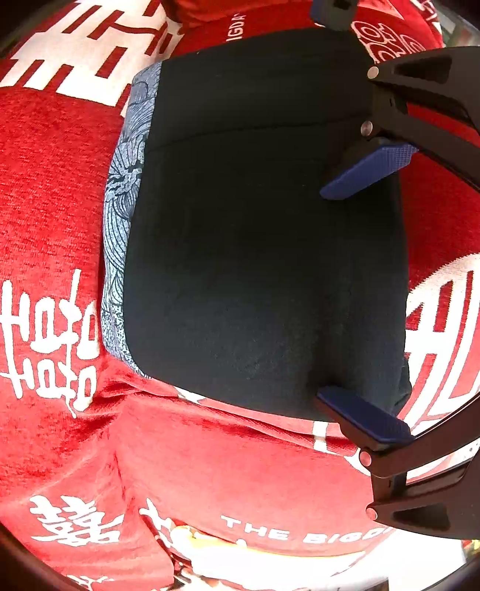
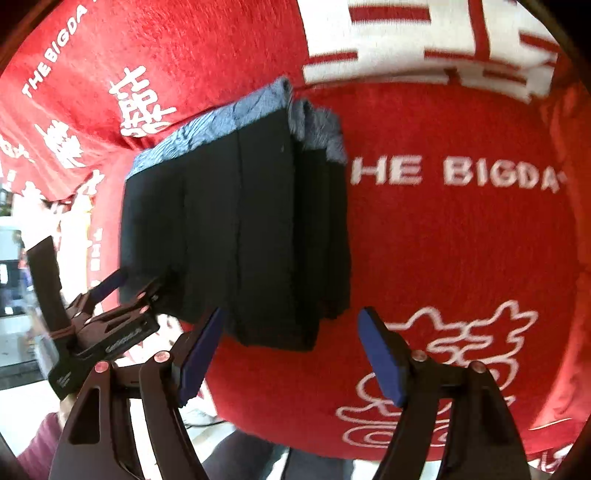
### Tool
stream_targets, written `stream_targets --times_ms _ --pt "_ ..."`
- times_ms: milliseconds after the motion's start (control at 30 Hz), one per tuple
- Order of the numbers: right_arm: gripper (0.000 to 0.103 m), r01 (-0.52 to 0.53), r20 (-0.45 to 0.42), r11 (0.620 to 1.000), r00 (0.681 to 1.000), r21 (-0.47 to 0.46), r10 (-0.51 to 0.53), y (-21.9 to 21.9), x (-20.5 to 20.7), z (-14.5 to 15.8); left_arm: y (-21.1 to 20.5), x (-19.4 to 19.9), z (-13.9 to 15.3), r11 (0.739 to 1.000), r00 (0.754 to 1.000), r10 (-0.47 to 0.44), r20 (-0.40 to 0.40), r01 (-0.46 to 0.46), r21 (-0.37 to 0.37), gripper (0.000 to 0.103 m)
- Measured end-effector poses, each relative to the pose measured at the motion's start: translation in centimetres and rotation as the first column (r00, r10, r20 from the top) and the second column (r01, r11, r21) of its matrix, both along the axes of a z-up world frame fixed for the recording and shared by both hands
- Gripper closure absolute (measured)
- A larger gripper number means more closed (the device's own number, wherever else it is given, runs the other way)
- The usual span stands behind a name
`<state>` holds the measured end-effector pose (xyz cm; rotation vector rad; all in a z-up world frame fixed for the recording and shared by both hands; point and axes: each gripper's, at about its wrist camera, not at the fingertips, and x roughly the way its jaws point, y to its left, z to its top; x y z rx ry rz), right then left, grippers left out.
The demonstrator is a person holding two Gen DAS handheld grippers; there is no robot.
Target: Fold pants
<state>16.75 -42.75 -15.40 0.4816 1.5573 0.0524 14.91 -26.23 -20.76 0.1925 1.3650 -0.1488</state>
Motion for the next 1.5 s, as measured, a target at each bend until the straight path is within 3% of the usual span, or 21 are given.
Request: stream_targets --times_ms 200,567,1000,1500 --pt "0.025 -0.04 0.024 0.996 0.999 -0.083 0.042 1.3 1.4 0.6 0.0 0.0 -0.2 0.999 0.999 0.034 0.009 -0.034 0.007 0.002" --pt "0.025 -0.153 -0.021 0.987 0.988 -0.049 0.152 5.3 2.6 -0.6 0.1 0.1 -0.4 0.998 0.998 0.064 0.01 -0.064 0.008 0.001" --pt "0.025 -0.145 -0.068 0.989 0.987 -0.016 0.144 5.2 3.1 -2.4 0.2 0.8 -0.8 0.998 0.998 0.067 -0.004 -0.067 0.002 0.001" --pt "0.018 -0.077 0.009 0.996 0.997 0.036 0.076 3.8 1.8 -2.7 0.1 0.9 -0.9 0.999 0.999 0.05 -0.02 -0.049 0.014 0.001"
